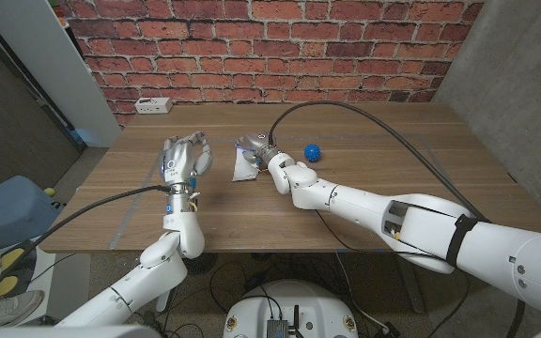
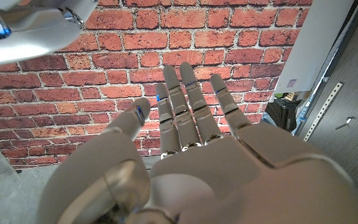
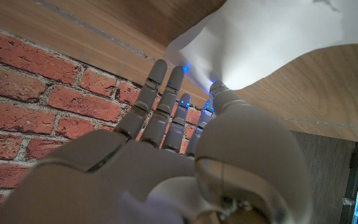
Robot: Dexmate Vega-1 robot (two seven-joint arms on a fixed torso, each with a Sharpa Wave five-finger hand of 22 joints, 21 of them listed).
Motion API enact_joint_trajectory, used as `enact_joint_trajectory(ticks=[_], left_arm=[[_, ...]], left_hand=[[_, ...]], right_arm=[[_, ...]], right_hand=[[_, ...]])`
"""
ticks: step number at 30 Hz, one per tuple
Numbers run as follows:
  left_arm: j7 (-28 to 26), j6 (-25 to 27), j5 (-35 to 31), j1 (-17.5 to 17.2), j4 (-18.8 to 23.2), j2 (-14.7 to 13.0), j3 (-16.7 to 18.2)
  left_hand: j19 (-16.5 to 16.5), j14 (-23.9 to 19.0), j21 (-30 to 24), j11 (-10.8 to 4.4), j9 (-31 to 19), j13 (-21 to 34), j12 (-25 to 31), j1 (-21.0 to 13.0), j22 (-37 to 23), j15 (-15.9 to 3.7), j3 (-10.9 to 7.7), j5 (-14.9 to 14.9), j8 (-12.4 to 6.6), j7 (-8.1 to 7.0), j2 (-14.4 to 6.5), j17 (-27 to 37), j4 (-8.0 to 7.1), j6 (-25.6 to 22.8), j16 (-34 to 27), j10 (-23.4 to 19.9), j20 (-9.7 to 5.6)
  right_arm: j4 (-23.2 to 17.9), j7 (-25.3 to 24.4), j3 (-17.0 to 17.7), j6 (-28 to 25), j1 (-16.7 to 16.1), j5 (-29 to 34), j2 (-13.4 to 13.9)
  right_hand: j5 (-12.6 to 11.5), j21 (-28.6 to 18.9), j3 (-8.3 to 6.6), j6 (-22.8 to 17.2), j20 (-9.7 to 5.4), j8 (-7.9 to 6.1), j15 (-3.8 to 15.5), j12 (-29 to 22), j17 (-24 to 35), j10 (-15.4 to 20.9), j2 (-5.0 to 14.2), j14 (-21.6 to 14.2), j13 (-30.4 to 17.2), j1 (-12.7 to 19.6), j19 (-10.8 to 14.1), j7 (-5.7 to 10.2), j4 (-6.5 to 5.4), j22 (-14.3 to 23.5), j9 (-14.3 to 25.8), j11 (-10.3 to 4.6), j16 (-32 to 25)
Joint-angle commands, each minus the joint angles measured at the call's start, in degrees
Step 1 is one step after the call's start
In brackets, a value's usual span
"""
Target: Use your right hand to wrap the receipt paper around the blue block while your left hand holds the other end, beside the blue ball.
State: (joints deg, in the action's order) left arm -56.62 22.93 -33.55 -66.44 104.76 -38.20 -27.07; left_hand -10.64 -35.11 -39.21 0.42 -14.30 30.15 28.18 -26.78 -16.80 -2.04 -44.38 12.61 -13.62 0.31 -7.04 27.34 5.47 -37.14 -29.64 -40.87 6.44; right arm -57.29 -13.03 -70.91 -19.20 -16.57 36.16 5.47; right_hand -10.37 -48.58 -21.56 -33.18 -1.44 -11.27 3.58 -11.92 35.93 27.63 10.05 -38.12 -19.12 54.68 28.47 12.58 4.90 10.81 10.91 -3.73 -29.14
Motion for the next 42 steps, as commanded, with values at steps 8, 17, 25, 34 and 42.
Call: enact_joint_trajectory(ticks=[8, 17, 25, 34, 42], left_arm=[[0.20, 0.86, -0.32, 0.52, 0.00, -0.05, -0.40], [0.22, 1.04, -0.48, 0.40, 0.21, -0.22, -0.49], [-0.07, 1.16, -0.81, 0.15, 0.42, -0.38, -0.51], [-0.21, 1.23, -1.03, -0.16, 0.74, -0.52, -0.47], [-0.31, 1.53, -1.38, -0.38, 1.03, -0.47, -0.53]], left_hand=[[0.01, 0.36, -0.57, -0.16, 0.21, 0.38, 0.38, 0.83, -0.02, -0.10, -0.02, -0.19, 0.27, -0.25, -0.11, 0.07, 0.59, -0.24, 0.36, 0.47, -0.15], [0.09, 0.44, -0.79, 0.04, 0.41, 0.42, 0.36, 1.23, 0.10, 0.01, 0.00, -0.28, 0.45, -0.01, -0.43, -0.01, 0.67, -0.50, 0.46, 0.56, -0.23], [0.34, 0.67, -0.91, 0.18, 0.56, 0.44, 0.35, 1.66, 0.21, 0.12, 0.12, -0.37, 0.65, 0.18, -0.41, -0.13, 0.76, -0.56, 0.65, 0.59, -0.72], [0.52, 0.79, -1.07, 0.15, 0.71, 0.45, 0.33, 2.07, 0.31, 0.17, 0.09, -0.41, 0.82, 0.25, -0.38, -0.38, 0.89, -0.66, 0.93, 0.66, -0.87], [0.64, 0.79, -1.22, 0.10, 0.82, 0.46, 0.36, 2.26, 0.40, 0.12, 0.09, -0.45, 0.85, 0.23, -0.53, -0.43, 1.05, -0.99, 0.97, 0.59, -0.81]], right_arm=[[2.00, 8.49, -4.60, -0.10, 3.48, 0.20, -0.20], [2.32, 5.72, -3.83, 4.30, 3.25, -0.69, 0.66], [3.16, 2.03, -3.54, 6.87, 2.85, 0.06, 0.97], [1.02, 2.65, -3.49, 4.63, 2.25, 1.21, 1.72], [-2.35, 1.69, -3.82, 1.51, 1.01, 3.79, 3.28]], right_hand=[[-0.94, -1.83, -0.16, 1.19, 0.28, 0.48, 6.87, 0.09, 2.43, -0.07, -1.04, -1.34, 0.44, 3.15, 1.51, 0.24, 2.62, 0.37, -0.14, -0.37, -2.44], [-0.82, -8.25, -2.61, -12.15, -5.37, -2.78, 9.53, -2.61, 0.63, 9.15, -1.29, -8.91, 1.16, 9.93, 8.65, -2.76, 4.97, 0.31, -0.16, 0.70, -2.64], [-0.12, -14.64, -1.95, -23.30, -9.69, -3.04, 10.01, -8.24, 1.52, 19.68, -4.65, -16.96, -1.17, 17.80, 11.60, -10.11, 5.22, 0.29, 0.65, 2.26, -2.56], [-0.04, -15.55, -1.78, -21.28, -8.93, -1.03, 9.97, -7.72, 1.26, 16.96, -5.18, -15.49, -1.72, 19.54, 8.82, -9.05, 4.79, 0.15, 1.04, 1.68, -0.13], [-0.83, -14.72, 1.11, -4.04, -1.48, 1.68, 7.44, -0.93, 0.52, 4.97, -5.27, -10.00, 0.01, 14.32, 1.99, -1.58, 1.98, -0.91, 0.46, -0.53, 4.31]])
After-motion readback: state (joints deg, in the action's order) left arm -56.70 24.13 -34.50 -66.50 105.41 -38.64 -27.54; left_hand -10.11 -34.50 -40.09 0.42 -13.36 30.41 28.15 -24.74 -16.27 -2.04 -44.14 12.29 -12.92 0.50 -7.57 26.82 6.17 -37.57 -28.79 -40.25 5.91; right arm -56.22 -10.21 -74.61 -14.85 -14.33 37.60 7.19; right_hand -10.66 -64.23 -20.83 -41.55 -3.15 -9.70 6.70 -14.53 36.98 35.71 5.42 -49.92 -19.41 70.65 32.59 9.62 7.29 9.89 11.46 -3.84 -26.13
